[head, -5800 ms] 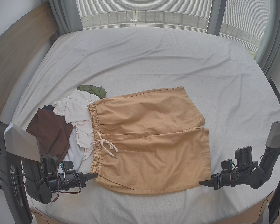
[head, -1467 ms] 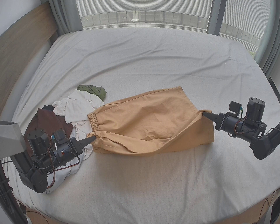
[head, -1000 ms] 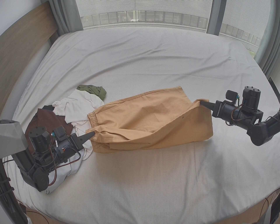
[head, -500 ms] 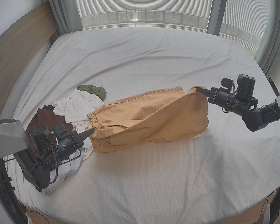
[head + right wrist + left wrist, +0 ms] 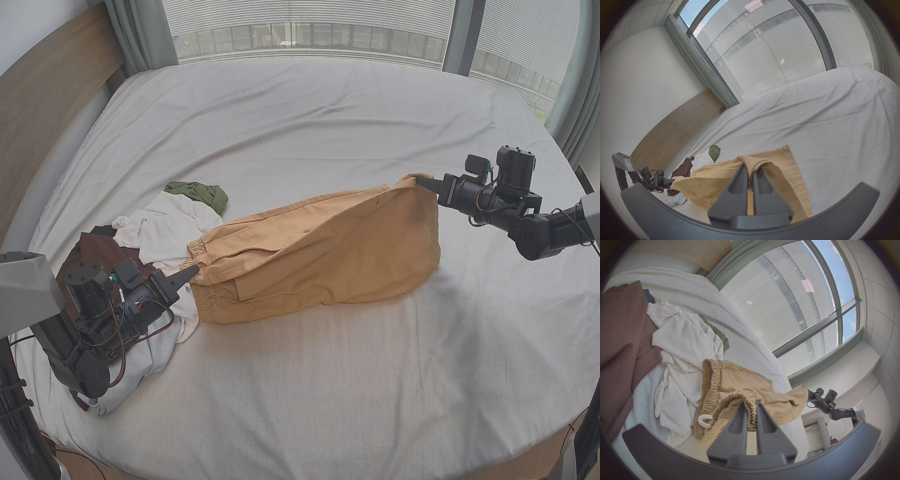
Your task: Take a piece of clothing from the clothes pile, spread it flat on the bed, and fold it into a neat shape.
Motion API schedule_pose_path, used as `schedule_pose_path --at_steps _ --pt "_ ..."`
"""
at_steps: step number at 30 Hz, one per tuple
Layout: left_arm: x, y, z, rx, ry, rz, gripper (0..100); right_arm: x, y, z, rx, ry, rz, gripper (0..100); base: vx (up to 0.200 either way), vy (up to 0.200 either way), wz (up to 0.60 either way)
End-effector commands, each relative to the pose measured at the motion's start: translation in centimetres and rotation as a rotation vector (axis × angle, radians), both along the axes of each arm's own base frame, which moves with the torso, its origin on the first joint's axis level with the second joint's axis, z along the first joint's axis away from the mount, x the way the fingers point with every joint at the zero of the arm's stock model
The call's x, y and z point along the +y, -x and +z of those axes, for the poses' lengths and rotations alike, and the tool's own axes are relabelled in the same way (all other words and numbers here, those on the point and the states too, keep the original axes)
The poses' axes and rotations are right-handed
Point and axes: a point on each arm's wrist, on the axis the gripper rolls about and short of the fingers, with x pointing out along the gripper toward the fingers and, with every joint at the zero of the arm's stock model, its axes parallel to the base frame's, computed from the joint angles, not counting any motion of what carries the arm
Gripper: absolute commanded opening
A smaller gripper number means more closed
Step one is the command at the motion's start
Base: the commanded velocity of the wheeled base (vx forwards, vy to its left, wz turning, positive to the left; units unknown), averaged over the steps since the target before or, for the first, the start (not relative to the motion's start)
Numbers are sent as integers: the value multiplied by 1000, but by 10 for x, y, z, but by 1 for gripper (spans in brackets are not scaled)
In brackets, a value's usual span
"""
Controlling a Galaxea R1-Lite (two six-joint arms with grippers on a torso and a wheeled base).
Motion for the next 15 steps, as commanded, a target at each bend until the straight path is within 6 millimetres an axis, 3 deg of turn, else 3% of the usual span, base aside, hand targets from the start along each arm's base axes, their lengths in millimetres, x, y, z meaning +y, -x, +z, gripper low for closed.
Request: schedule_pose_path --at_steps 1,15 --pt "0 -1 -1 1 1 3 0 3 -18 -5 18 6 1 0 0 0 0" --pt "-2 -13 -7 15 26 39 0 7 -46 -28 36 9 -2 0 0 0 0"
